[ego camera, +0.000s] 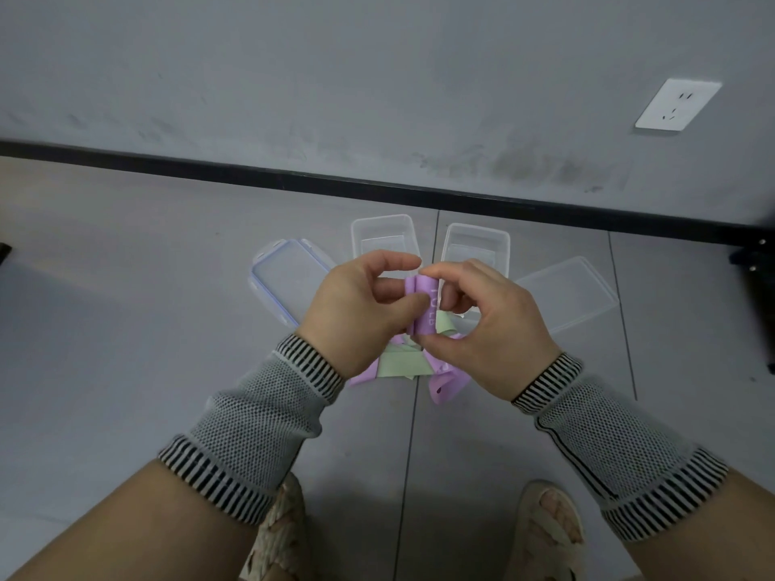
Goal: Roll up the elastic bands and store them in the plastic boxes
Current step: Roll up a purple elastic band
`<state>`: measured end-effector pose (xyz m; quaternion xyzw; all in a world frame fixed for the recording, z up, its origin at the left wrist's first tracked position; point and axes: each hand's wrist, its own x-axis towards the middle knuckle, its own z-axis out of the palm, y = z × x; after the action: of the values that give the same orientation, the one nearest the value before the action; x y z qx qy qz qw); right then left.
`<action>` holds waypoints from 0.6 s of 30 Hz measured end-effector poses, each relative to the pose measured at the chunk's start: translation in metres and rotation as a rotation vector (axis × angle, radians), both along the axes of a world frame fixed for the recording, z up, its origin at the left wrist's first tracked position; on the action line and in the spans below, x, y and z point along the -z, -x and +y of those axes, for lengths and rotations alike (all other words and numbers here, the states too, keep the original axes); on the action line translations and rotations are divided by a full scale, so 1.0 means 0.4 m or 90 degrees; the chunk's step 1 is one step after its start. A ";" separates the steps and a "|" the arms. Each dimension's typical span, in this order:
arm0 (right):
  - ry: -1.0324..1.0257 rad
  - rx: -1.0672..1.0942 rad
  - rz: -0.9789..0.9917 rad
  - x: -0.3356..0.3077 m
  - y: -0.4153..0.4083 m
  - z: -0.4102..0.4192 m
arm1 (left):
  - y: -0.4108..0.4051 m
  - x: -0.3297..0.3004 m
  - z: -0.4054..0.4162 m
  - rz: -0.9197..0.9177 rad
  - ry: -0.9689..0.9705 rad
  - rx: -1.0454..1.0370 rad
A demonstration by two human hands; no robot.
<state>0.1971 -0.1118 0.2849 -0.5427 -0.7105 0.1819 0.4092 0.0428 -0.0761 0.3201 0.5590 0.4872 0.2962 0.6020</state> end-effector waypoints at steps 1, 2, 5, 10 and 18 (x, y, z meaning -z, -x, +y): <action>-0.005 0.005 -0.007 0.001 0.001 0.001 | -0.003 0.003 -0.003 0.008 -0.015 -0.003; -0.008 0.007 -0.011 0.002 0.001 0.001 | -0.004 0.004 -0.005 0.013 -0.023 -0.005; -0.016 0.014 -0.016 0.001 0.004 0.001 | -0.003 0.008 -0.005 0.006 -0.019 -0.011; 0.034 -0.009 0.009 0.006 0.000 0.001 | -0.001 0.008 -0.004 -0.030 0.004 -0.006; 0.134 -0.042 0.074 0.004 -0.007 0.000 | 0.020 0.012 0.018 -0.145 0.147 0.022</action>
<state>0.1999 -0.1118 0.2833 -0.5476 -0.6803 0.2997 0.3842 0.0348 -0.0687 0.3154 0.4571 0.4365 0.2894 0.7188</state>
